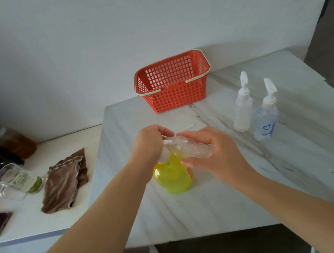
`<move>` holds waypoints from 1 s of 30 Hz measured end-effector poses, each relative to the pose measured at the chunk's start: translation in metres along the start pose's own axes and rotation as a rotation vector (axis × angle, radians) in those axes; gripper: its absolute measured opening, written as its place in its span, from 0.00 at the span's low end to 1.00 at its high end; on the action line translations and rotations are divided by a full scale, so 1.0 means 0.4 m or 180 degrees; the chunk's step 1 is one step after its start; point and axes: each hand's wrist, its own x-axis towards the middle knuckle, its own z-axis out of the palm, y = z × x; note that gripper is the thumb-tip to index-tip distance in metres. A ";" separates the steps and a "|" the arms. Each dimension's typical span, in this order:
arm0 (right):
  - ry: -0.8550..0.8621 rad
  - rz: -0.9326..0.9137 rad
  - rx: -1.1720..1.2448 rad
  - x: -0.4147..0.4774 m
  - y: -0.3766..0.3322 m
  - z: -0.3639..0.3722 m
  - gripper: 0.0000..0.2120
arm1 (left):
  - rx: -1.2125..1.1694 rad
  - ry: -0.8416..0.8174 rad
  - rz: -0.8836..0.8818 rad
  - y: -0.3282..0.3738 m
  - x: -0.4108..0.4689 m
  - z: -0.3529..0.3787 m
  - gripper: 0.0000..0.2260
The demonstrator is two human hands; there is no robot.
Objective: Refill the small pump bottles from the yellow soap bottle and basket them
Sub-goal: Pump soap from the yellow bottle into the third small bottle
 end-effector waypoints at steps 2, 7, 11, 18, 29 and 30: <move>0.0012 0.0007 -0.0005 -0.002 0.002 0.000 0.24 | -0.0003 0.0008 0.0041 -0.003 0.004 0.003 0.16; 0.0023 -0.0028 -0.0024 -0.001 -0.006 0.004 0.23 | 0.0062 0.0025 0.0128 -0.003 -0.001 -0.002 0.16; 0.0045 -0.0132 -0.0114 0.003 -0.022 0.002 0.23 | -0.0216 0.0061 0.0218 0.013 -0.013 -0.013 0.15; 0.0062 -0.0150 -0.0102 0.005 -0.019 0.000 0.24 | -0.0294 0.0015 0.0268 0.018 -0.016 -0.013 0.14; 0.0089 -0.0052 -0.0044 -0.001 0.010 0.008 0.24 | -0.0087 0.0033 0.0251 -0.010 0.008 0.006 0.16; 0.0089 -0.0042 -0.0021 0.000 0.009 0.008 0.24 | -0.0087 0.0036 0.0232 -0.009 0.008 0.005 0.16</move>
